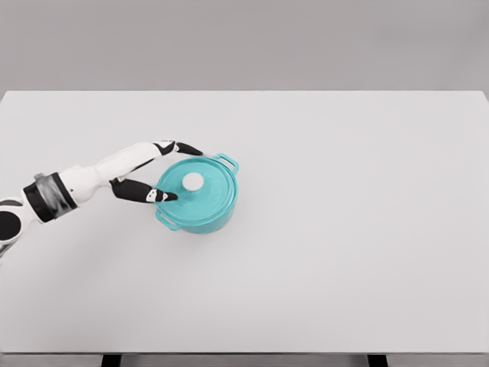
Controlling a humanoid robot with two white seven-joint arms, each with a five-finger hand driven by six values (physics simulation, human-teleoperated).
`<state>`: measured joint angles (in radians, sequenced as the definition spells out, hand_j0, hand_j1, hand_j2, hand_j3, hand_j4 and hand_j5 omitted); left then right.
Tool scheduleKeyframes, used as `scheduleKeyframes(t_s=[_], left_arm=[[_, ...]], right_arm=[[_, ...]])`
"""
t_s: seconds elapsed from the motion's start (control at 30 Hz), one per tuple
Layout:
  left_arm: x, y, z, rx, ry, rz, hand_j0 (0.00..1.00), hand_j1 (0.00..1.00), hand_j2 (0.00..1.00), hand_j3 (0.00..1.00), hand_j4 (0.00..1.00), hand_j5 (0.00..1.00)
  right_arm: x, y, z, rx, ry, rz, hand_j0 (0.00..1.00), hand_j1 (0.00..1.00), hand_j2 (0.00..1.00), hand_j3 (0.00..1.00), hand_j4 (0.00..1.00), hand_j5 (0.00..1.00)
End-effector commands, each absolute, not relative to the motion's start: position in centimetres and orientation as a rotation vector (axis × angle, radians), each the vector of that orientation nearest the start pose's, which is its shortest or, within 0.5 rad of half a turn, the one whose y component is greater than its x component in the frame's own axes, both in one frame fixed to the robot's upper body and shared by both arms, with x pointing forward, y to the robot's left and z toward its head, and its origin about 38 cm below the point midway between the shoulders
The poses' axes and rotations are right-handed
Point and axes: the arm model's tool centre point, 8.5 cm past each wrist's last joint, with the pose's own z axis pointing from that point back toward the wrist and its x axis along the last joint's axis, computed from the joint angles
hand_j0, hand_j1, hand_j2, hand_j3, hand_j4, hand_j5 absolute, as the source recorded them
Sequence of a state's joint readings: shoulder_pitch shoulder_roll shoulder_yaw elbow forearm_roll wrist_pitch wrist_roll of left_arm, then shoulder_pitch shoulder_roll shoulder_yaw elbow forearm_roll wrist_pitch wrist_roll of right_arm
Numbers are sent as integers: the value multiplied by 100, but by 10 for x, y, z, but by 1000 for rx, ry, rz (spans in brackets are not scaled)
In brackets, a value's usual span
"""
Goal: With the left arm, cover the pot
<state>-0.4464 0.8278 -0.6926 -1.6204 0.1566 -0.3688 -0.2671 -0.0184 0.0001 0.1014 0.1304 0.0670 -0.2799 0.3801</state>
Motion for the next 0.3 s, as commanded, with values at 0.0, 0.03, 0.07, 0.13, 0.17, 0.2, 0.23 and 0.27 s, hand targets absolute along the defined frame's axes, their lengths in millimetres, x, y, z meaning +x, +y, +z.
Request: scheduleKeyframes(t_s=[0.0,0.03,0.07,0.13,0.17,0.2,0.23,0.27], left_arm=[[388,280,194,-65,-1686,-1381,87,87,87,87,87,87],[387,292,199,-52,-1674,-1377,97,97,97,97,97,97],[384,304,206,-44,-1686,-1384,100,100,100,100,100,100],[378,340,228,21,-1710,-1437,100,100,100,100,100,100],[378,350,230,33,-1712,-1438,100,100,100,100,100,100],[379,356,230,37,-1712,-1420,100,100,100,100,100,100],[381,362,228,51,-1702,-1409,100,100,100,100,100,100],[383,367,227,64,-1694,-1403,100,100,100,100,100,100]], right_arm=[[-10,-239,-253,312,-125,203,100,100,100,100,100,100],[-9,-239,-253,312,-127,203,100,100,100,100,100,100],[-10,-240,-253,312,-124,202,100,100,100,100,100,100],[-10,-239,-253,312,-125,203,100,100,100,100,100,100],[-10,-239,-253,312,-125,203,100,100,100,100,100,100],[-10,-239,-253,312,-125,203,100,100,100,100,100,100],[-10,-240,-253,312,-124,202,100,100,100,100,100,100],[-10,-239,-253,312,-125,203,100,100,100,100,100,100]])
